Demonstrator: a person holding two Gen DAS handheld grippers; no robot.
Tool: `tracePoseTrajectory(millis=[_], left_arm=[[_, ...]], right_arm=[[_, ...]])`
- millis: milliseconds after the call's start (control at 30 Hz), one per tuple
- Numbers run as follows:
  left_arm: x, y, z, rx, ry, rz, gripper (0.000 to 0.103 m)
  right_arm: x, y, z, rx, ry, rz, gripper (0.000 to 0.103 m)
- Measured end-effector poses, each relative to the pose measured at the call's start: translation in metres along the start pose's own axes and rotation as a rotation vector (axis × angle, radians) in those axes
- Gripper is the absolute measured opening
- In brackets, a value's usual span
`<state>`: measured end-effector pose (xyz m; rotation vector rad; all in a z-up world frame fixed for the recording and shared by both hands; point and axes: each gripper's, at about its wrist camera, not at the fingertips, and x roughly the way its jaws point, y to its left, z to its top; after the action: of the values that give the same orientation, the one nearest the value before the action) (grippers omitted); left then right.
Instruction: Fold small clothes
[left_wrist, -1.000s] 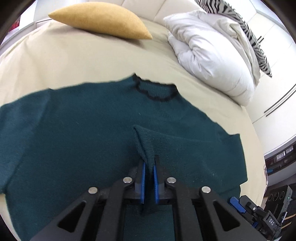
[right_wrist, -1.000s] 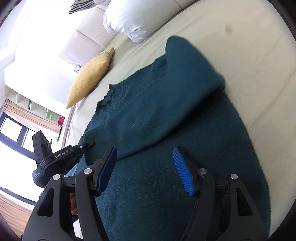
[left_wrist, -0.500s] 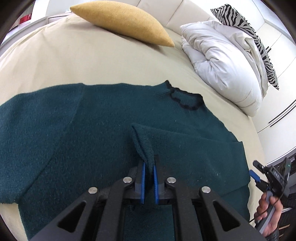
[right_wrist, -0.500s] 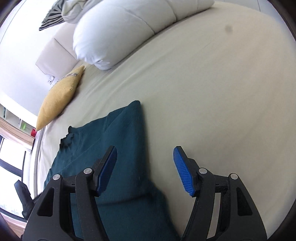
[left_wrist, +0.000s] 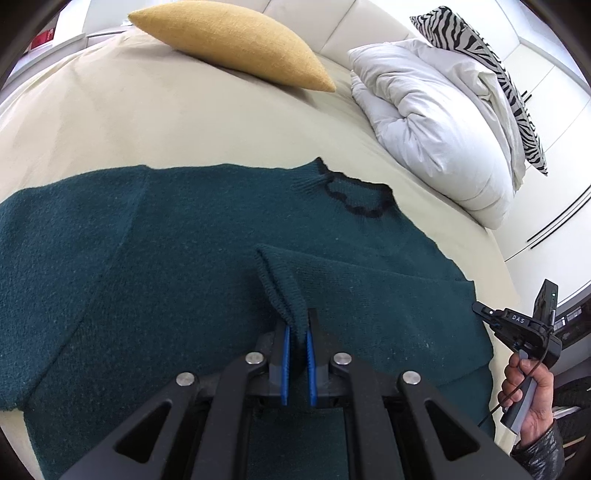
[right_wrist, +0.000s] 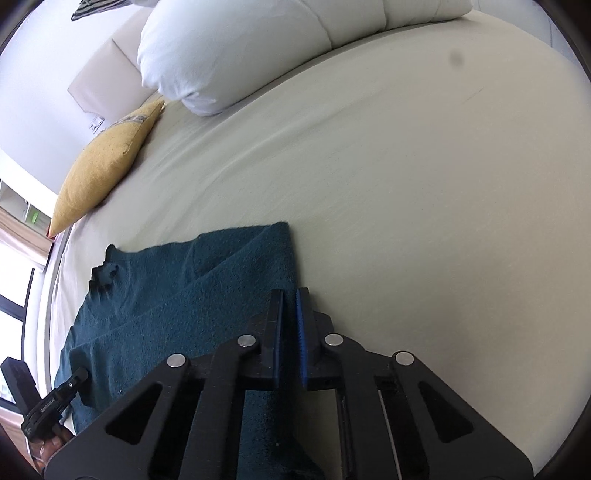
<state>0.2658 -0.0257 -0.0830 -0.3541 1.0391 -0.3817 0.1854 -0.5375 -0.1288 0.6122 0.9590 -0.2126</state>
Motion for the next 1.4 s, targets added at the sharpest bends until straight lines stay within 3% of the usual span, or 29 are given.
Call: tracePoseTrajectory(millis=[133, 233, 333, 400, 433, 467, 600, 633, 667, 767, 967, 1033, 1100, 1200, 1300, 1400], left_arm=[[0.005, -0.01, -0.004, 0.015, -0.004, -0.012, 0.008], [0.009, -0.008, -0.004, 0.015, 0.0, -0.006, 0.008], [0.007, -0.002, -0.004, 0.01, 0.002, -0.02, 0.008], [0.007, 0.001, -0.006, 0.002, 0.002, -0.026, 0.008], [0.007, 0.003, -0.006, -0.007, 0.003, -0.03, 0.008], [0.007, 0.004, -0.007, -0.011, 0.002, -0.033, 0.008], [0.006, 0.003, -0.009, -0.008, 0.002, -0.033, 0.008], [0.005, 0.003, -0.009, -0.009, 0.002, -0.034, 0.008], [0.005, 0.002, -0.01, -0.008, 0.004, -0.035, 0.008], [0.003, 0.003, -0.01, -0.005, 0.007, -0.036, 0.008], [-0.003, -0.01, -0.015, -0.002, 0.003, -0.065, 0.008], [0.0, -0.016, -0.017, 0.027, -0.001, -0.043, 0.008], [0.007, -0.009, -0.017, 0.013, 0.005, -0.018, 0.008], [0.011, 0.012, -0.014, -0.059, 0.018, -0.075, 0.009], [0.007, 0.013, -0.012, -0.049, 0.019, -0.073, 0.009], [0.008, 0.014, -0.011, -0.053, 0.025, -0.081, 0.01]], right_arm=[[0.004, -0.015, 0.004, 0.033, -0.022, -0.049, 0.0], [0.002, -0.019, 0.004, 0.029, -0.017, -0.018, 0.0], [-0.02, -0.014, -0.001, 0.012, -0.044, 0.067, 0.007], [-0.036, -0.007, -0.01, -0.018, -0.067, 0.088, 0.033], [-0.044, -0.001, -0.017, -0.037, -0.066, 0.094, 0.056], [-0.049, 0.004, -0.023, -0.053, -0.068, 0.098, 0.059], [-0.043, 0.027, -0.045, -0.174, 0.015, 0.04, 0.056], [-0.036, 0.027, -0.049, -0.181, 0.049, 0.022, 0.049], [-0.03, 0.027, -0.051, -0.185, 0.071, 0.004, 0.035], [-0.024, 0.029, -0.056, -0.221, 0.077, -0.044, 0.012], [-0.028, 0.024, -0.043, -0.192, 0.05, -0.052, 0.008], [-0.024, 0.019, -0.041, -0.183, 0.053, -0.049, 0.008], [-0.018, 0.017, -0.046, -0.185, 0.054, -0.047, 0.008], [-0.014, 0.004, -0.055, -0.164, 0.022, -0.019, 0.008], [-0.016, -0.001, -0.053, -0.127, 0.023, 0.004, 0.008], [-0.021, 0.009, -0.052, -0.163, 0.071, -0.009, 0.013]])
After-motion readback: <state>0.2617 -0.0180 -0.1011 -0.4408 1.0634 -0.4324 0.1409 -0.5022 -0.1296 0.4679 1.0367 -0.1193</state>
